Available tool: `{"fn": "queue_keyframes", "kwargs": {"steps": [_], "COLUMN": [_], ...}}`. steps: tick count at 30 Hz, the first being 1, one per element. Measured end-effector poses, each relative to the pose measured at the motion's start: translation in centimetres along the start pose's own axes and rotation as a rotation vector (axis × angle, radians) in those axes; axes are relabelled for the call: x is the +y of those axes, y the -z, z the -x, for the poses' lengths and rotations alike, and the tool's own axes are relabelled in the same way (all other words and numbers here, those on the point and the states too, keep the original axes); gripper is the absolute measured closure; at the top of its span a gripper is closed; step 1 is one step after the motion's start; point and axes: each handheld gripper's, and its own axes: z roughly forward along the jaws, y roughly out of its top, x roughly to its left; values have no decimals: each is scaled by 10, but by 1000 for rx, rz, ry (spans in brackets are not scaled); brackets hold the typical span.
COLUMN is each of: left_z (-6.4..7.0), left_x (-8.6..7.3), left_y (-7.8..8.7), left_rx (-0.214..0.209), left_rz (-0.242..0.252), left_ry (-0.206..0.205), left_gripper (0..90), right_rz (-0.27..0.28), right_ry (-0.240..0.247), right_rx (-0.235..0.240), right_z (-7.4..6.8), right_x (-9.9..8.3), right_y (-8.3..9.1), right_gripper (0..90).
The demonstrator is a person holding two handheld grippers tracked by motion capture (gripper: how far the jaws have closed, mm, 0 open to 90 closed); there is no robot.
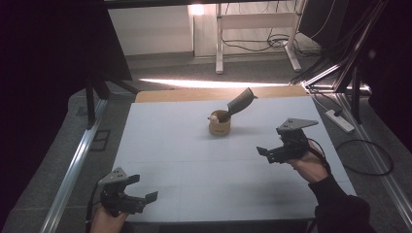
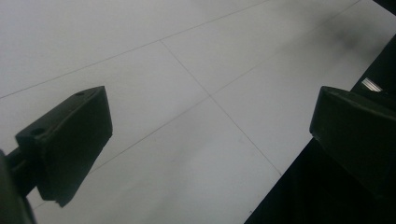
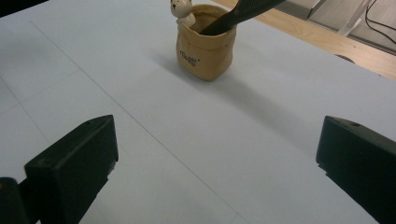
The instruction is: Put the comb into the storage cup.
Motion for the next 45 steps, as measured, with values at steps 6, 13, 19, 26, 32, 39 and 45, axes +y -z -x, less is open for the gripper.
{"fn": "queue_keyframes", "kwargs": {"steps": [6,13,19,26,32,39,45], "left_z": [0,0,0,0,0,0,0], "left_x": [0,0,0,0,0,0,0], "left_y": [0,0,0,0,0,0,0], "left_rx": [1,2,4,6,6,7,8], "left_rz": [0,-1,-1,-1,-2,-1,2], "left_ry": [0,2,4,3,2,2,3], "left_gripper": [1,2,4,4,4,4,3], "right_rz": [2,-4,-8,-16,-30,-31,-41], "right_ry": [-12,-17,-17,-20,-17,-27,-41], "right_rx": [-6,-15,-20,-26,-38,-46,-55], "right_z": [1,3,3,3,3,3,6], "right_x": [-7,-14,-20,-27,-35,-42,-49], "right_y": [6,12,17,21,25,31,38], "right_gripper": [0,0,0,0,0,0,0]}}
